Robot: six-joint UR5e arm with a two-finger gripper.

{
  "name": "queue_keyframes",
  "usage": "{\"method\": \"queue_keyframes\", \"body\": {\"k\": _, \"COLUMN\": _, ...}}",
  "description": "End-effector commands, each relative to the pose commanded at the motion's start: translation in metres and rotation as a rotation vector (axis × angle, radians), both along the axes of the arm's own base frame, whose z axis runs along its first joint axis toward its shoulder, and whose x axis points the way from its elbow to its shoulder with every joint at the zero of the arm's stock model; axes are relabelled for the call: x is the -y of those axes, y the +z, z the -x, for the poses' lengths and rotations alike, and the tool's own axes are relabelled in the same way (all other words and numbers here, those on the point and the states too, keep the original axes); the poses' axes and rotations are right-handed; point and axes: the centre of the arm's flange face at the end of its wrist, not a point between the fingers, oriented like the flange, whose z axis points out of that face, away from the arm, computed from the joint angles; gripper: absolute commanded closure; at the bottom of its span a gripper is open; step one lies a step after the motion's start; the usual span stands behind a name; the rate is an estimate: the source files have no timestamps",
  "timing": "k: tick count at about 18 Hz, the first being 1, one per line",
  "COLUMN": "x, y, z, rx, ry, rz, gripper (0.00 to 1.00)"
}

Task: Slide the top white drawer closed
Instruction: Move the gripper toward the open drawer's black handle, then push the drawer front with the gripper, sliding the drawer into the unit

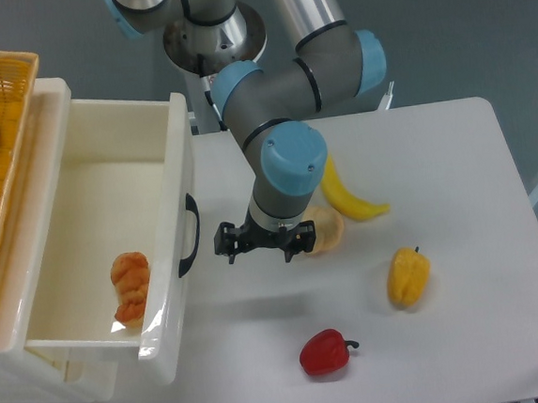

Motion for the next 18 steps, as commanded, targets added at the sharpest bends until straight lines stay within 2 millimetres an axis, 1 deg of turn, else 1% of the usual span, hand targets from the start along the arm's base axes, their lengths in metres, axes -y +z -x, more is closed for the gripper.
{"method": "queue_keyframes", "body": {"k": 5, "x": -0.007, "y": 0.002, "z": -0.008, "rx": -0.003, "ry": -0.017, "rz": -0.005, "gripper": 0.0}}
{"method": "queue_keyframes", "body": {"k": 11, "x": -0.009, "y": 0.006, "z": -0.01, "rx": 0.006, "ry": -0.017, "rz": -0.024, "gripper": 0.0}}
{"method": "queue_keyframes", "body": {"k": 18, "x": -0.013, "y": 0.011, "z": -0.019, "rx": 0.019, "ry": -0.027, "rz": -0.039, "gripper": 0.0}}
